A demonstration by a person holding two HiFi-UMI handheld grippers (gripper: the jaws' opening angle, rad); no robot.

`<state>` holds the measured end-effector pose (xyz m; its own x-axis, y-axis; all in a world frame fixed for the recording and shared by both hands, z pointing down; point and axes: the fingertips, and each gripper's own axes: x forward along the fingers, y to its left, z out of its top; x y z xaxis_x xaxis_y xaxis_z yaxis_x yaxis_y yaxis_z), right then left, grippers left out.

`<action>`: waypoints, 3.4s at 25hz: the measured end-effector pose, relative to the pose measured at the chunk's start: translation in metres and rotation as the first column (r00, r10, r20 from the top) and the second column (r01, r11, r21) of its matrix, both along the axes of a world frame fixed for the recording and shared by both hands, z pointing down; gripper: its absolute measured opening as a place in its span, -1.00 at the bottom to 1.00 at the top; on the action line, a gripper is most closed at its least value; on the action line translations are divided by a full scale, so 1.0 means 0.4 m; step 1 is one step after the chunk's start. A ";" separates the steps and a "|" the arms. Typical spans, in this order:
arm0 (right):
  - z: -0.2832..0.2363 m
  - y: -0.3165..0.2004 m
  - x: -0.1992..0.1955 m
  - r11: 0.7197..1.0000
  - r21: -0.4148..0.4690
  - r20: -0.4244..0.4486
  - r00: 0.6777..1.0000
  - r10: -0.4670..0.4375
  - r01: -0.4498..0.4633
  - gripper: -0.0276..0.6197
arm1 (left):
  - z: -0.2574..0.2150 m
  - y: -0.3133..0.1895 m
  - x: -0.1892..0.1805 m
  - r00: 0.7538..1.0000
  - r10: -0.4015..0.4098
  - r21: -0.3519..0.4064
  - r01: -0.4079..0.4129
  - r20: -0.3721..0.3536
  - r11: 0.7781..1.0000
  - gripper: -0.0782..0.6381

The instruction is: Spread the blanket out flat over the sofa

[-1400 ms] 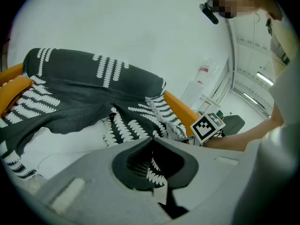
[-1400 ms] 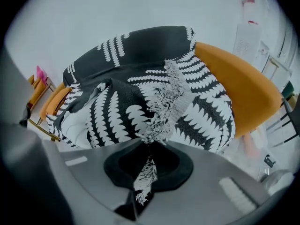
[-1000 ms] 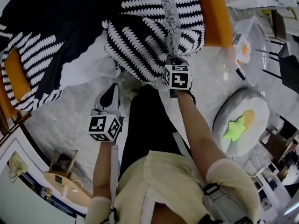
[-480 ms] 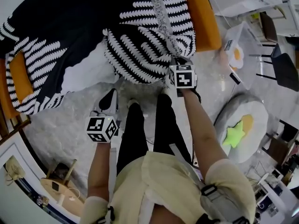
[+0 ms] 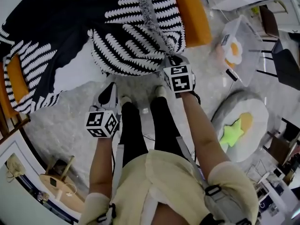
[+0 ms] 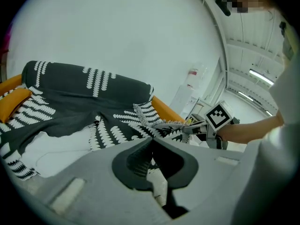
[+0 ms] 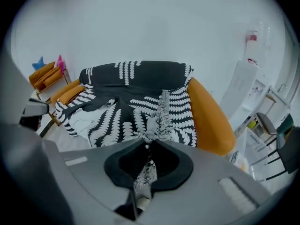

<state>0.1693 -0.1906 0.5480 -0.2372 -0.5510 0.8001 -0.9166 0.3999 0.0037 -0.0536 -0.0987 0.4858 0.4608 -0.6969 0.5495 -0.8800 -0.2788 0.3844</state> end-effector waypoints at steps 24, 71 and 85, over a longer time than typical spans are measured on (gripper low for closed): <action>-0.093 0.040 0.301 0.999 0.031 0.057 0.998 -0.013 0.011 -0.84 | -0.011 -0.071 0.419 0.989 0.150 -0.004 -0.150 0.008 0.989 -0.77; -0.057 0.083 0.565 0.999 -0.029 -0.102 0.994 -0.037 0.034 -0.87 | 0.011 -0.070 0.635 0.968 0.249 -0.043 -0.249 0.008 0.968 -0.77; 0.030 0.137 0.509 0.992 -0.108 -0.073 0.995 -0.072 0.064 -0.87 | 0.046 -0.060 0.618 0.971 0.238 -0.078 -0.236 0.023 0.969 -0.77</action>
<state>0.3730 -0.1358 0.5601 -0.2067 -0.4471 0.8703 -0.8860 0.4628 0.0273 0.1937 -0.1225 0.5041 0.5895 -0.5267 0.6124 -0.8043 -0.4529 0.3846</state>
